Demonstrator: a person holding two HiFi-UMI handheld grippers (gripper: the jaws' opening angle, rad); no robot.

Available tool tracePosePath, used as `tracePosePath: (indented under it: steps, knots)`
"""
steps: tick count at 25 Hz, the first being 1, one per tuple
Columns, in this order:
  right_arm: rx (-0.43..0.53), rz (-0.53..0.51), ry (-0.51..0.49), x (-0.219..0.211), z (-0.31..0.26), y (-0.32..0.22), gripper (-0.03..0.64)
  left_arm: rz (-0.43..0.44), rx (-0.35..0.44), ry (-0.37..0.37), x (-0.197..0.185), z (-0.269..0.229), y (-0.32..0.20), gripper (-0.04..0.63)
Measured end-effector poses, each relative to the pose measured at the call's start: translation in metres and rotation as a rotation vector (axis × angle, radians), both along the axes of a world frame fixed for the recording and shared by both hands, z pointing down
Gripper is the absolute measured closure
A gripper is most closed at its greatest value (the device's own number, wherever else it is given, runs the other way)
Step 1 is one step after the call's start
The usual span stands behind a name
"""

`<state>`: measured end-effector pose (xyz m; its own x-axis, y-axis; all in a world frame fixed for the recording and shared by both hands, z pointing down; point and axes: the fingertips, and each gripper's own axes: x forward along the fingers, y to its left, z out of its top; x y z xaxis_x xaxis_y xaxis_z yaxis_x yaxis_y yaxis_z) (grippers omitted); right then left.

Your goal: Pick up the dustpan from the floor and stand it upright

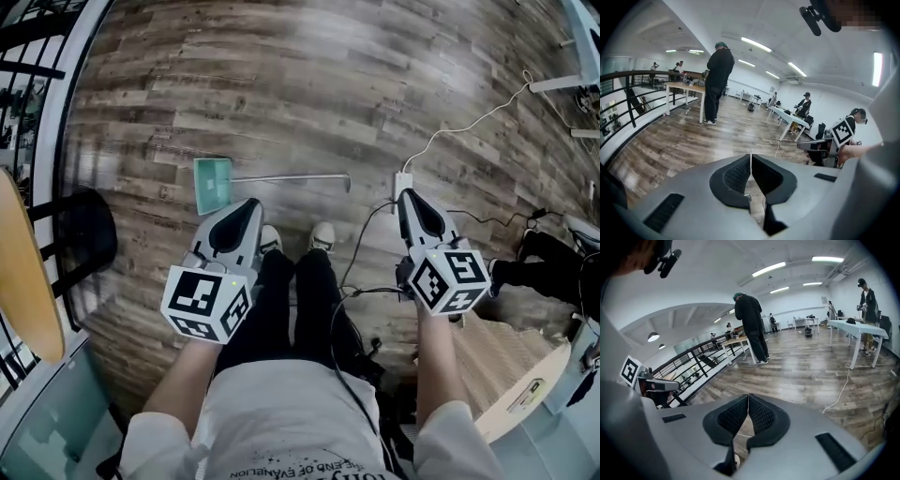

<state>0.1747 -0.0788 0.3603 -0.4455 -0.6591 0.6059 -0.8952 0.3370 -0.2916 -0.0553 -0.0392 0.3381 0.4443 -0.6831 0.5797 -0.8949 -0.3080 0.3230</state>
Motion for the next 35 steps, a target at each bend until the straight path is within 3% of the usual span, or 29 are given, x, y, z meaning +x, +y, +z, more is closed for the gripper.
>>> tracePosePath:
  steps: [10, 17, 22, 25, 30, 35]
  knots:
    - [-0.126, -0.048, 0.02, -0.017, 0.162, 0.0, 0.589, -0.006, -0.144, -0.003, 0.007, 0.155, 0.009, 0.565]
    - [-0.227, -0.045, 0.019, -0.017, 0.29, 0.001, 0.589, 0.011, -0.165, 0.001, 0.008, 0.245, 0.002, 0.565]
    - [-0.278, -0.056, 0.081, -0.012, 0.38, 0.0, 0.581, 0.028, -0.15, -0.001, 0.009, 0.303, -0.012, 0.565]
    - [-0.315, -0.063, 0.11, -0.006, 0.432, 0.0, 0.509, 0.036, -0.153, -0.004, 0.012, 0.339, -0.016, 0.565]
    - [-0.374, -0.062, 0.135, 0.007, 0.509, -0.005, 0.495, 0.07, -0.151, -0.021, 0.016, 0.389, -0.026, 0.565]
    - [-0.41, -0.105, 0.235, 0.02, 0.583, -0.001, 0.495, 0.073, -0.147, -0.031, 0.014, 0.43, -0.035, 0.565]
